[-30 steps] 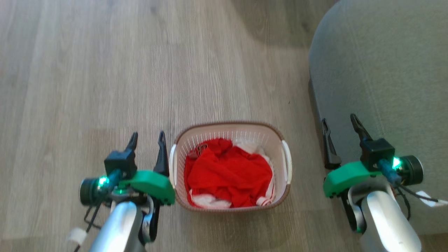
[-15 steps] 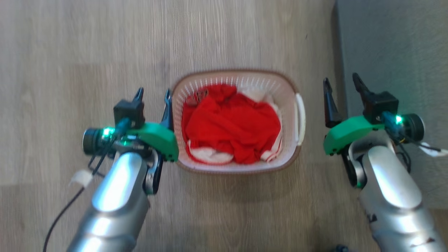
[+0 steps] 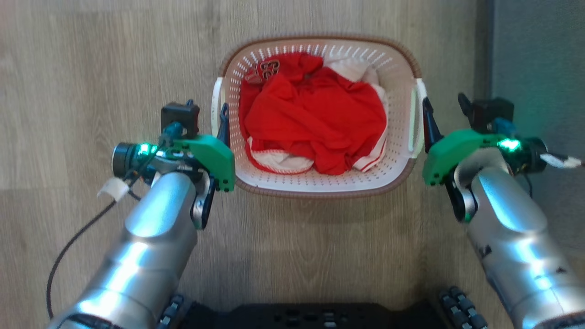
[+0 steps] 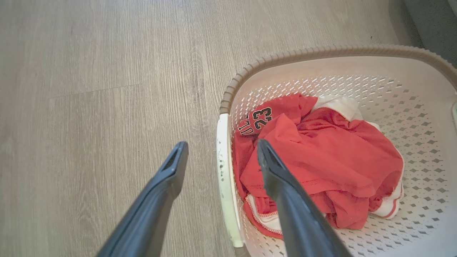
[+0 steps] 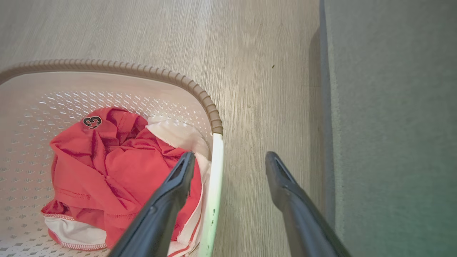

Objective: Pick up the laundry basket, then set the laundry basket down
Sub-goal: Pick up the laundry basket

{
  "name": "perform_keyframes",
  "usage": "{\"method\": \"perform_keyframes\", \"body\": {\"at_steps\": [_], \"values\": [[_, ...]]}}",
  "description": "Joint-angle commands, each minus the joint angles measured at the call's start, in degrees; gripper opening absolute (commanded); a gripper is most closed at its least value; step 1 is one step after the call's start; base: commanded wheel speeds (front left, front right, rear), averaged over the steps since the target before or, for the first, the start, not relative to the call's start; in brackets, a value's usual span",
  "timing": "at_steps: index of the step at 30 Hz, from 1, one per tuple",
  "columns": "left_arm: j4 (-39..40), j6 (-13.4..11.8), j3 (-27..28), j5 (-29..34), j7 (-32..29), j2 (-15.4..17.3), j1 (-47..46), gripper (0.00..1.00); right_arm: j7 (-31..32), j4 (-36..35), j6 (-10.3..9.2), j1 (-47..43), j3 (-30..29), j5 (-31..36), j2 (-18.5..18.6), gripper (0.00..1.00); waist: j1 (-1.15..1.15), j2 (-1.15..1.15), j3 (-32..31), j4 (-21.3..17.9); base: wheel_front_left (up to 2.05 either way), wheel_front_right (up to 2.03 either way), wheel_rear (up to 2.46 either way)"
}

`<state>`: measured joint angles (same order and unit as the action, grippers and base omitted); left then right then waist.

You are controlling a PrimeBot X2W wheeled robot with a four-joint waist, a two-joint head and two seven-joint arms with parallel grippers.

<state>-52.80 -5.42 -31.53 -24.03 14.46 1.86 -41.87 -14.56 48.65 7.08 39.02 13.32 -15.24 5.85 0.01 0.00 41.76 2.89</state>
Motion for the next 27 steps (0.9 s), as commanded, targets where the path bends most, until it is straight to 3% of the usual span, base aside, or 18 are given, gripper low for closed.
{"method": "perform_keyframes", "body": {"at_steps": [1, 14, 27], "values": [[0.34, 0.09, 0.68, -0.60, 0.54, 1.02, -0.52, 1.00, -0.44, -0.35, 0.41, -0.26, 1.49, -0.34, -0.51, 1.00, -0.01, 0.00, 1.46, 0.36, 0.00, 0.00, 0.00], [-9.58, 1.47, -7.87, -7.68, 0.54, 1.02, -7.16, 1.00, 1.93, 10.03, 0.41, 6.89, 10.69, -10.00, -1.06, 1.00, -0.01, 0.00, 6.16, 0.11, 0.00, 0.00, 0.00], [-14.58, 5.38, -15.88, -15.26, -4.05, 1.02, -12.78, 1.00, 4.12, 13.71, 0.41, 12.28, 17.49, -17.29, -0.85, 1.00, -0.01, 0.00, 10.45, -0.42, 0.00, 0.00, 0.00]]}}
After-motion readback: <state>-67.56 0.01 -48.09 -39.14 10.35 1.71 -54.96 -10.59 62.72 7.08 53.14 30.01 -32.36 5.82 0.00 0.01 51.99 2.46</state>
